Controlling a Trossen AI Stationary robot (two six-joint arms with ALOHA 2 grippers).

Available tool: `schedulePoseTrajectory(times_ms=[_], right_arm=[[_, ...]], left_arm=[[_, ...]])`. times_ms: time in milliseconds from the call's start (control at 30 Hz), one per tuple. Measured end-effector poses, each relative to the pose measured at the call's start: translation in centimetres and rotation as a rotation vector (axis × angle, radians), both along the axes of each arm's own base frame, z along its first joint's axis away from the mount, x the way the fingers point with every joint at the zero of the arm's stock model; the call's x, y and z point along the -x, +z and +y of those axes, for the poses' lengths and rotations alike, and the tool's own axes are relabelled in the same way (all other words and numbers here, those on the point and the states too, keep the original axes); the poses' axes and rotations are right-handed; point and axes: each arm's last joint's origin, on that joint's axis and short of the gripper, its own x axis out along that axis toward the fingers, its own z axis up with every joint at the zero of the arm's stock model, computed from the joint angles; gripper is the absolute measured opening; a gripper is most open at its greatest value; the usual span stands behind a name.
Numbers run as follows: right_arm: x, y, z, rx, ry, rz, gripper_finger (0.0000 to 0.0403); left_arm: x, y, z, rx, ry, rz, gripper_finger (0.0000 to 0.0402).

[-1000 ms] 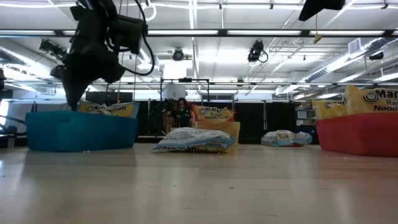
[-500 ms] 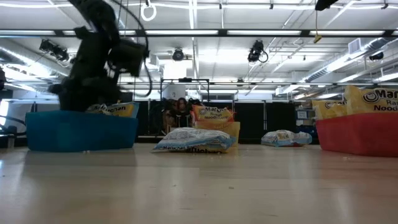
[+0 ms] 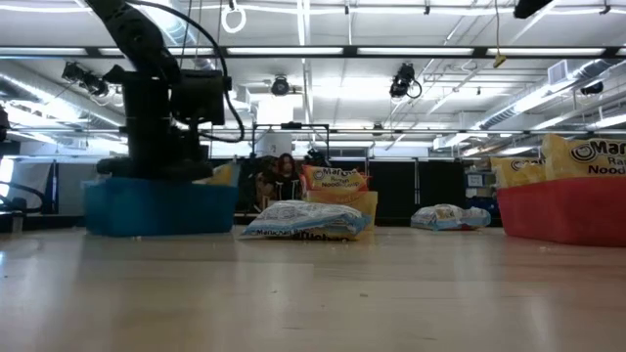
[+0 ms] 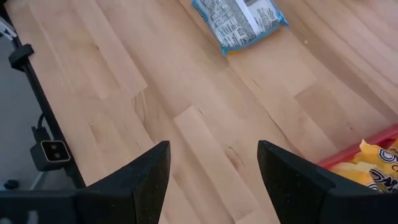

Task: Sort Maruchan noodles
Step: Put the bottom left blue noodle pack into the blue bin

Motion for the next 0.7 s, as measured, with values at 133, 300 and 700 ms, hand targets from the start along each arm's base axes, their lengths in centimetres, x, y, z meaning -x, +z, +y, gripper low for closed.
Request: schedulePoseTrajectory(times_ms=[133, 300, 700], right_arm=[[0.0, 0.0, 0.0, -0.004, -0.027, -0.009, 0.0246], [0.0, 0.0, 0.0, -0.006, -0.031, -0.009, 0.0246], [-0.7, 0.0, -1.2, 0.048, -0.009, 0.0, 0.0246]], left_arm=[[-0.4, 0.1, -0.3, -0.109, 0.061, -0.033, 0.0008], [0.4, 0.0, -1.3, -0.092, 0.062, 0.063, 0.0009], [3.2, 1.0, -3.5, 0.15, -0.006, 0.284, 0.0072]])
